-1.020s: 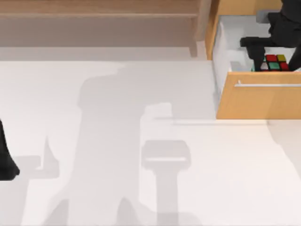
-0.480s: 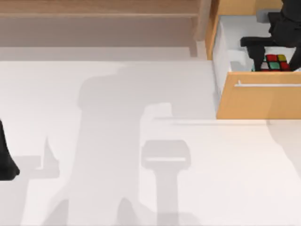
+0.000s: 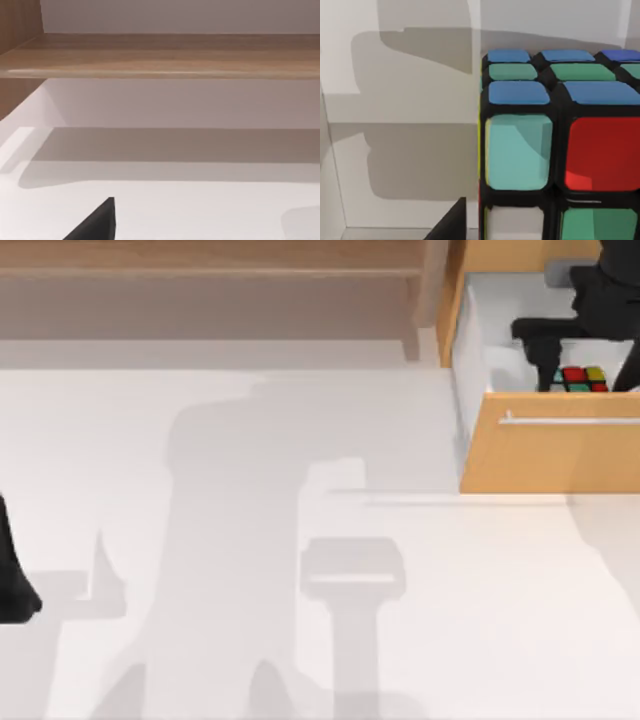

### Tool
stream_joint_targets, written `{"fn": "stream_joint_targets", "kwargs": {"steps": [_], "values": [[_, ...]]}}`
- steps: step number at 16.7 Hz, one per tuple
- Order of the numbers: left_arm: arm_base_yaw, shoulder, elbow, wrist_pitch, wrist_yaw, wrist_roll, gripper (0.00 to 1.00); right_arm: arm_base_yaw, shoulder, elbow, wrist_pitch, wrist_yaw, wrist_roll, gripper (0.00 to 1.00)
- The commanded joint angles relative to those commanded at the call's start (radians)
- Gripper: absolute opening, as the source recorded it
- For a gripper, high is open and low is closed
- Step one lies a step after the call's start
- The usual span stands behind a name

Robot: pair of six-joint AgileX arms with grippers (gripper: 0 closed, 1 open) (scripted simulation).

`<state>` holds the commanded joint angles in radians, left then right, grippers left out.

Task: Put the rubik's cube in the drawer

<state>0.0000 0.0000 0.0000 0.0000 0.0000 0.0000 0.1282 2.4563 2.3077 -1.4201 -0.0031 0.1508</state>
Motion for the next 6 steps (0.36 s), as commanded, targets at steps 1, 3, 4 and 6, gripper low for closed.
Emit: {"fn": "stream_joint_targets", "kwargs": {"steps": [1, 3, 4, 6], "values": [[0.0, 0.0, 0.0, 0.0, 0.0, 0.0, 1.0, 0.0, 0.0, 0.0, 0.0, 0.0, 0.0, 1.0], [0.0, 0.0, 0.0, 0.0, 0.0, 0.0, 1.0, 0.0, 0.0, 0.0, 0.0, 0.0, 0.0, 1.0], [0.0, 0.0, 0.0, 0.0, 0.0, 0.0, 1.0, 0.0, 0.0, 0.0, 0.0, 0.0, 0.0, 1.0], [0.0, 0.0, 0.0, 0.0, 0.0, 0.0, 1.0, 0.0, 0.0, 0.0, 0.0, 0.0, 0.0, 1.0]]}}
